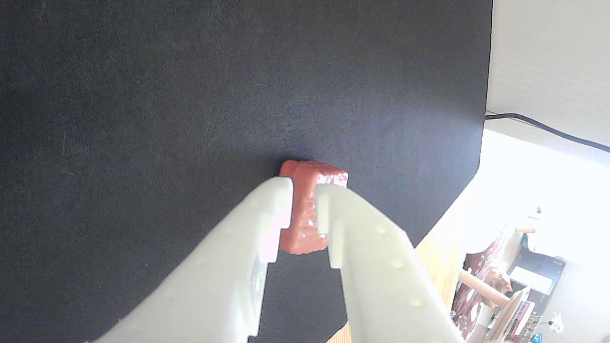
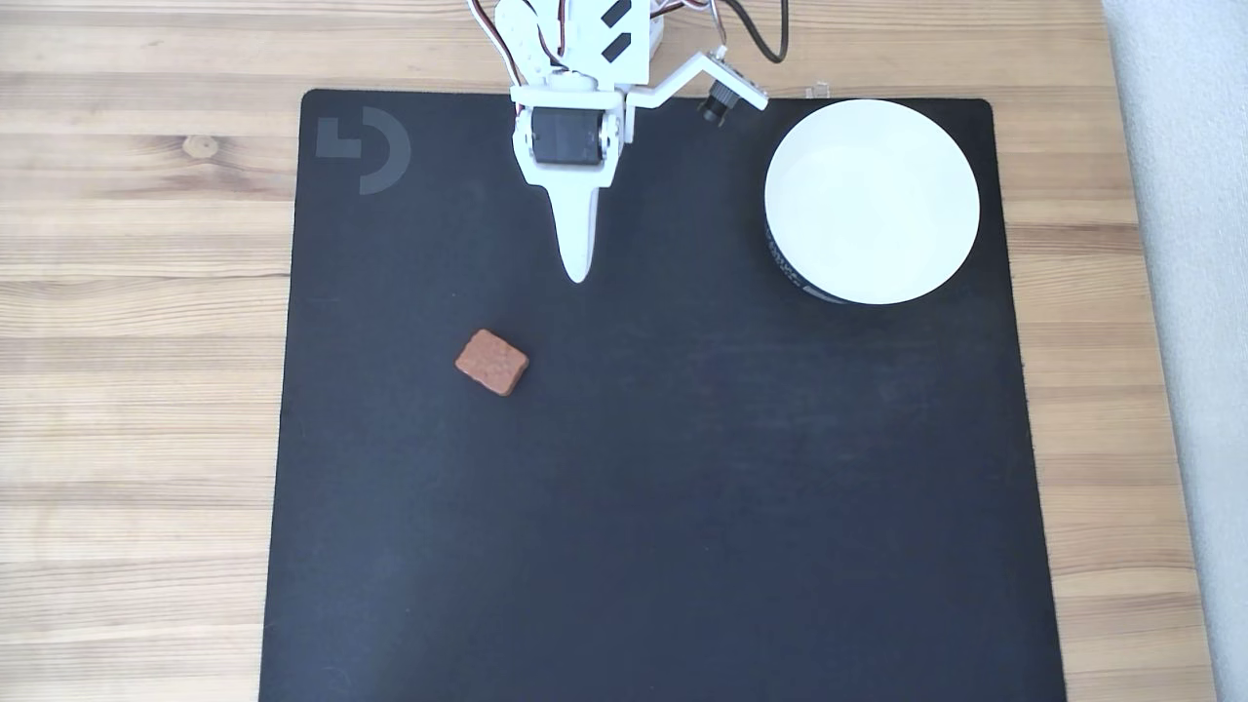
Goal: Pick up the toy and place it on the plate
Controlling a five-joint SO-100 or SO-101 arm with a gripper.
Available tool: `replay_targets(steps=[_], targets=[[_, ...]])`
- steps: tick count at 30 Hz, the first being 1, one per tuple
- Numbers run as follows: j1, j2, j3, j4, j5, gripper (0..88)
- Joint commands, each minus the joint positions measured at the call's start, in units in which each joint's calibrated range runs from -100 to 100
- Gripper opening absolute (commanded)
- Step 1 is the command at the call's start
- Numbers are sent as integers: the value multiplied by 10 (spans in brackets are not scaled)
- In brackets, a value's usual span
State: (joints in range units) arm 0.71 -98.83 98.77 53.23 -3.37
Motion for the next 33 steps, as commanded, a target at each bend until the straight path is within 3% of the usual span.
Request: replay_targets(steps=[1,20,33], targets=[[3,-7,5,6,-1,24],[3,8,-55,40,-3,25],[10,278,-315,43,-18,25]])
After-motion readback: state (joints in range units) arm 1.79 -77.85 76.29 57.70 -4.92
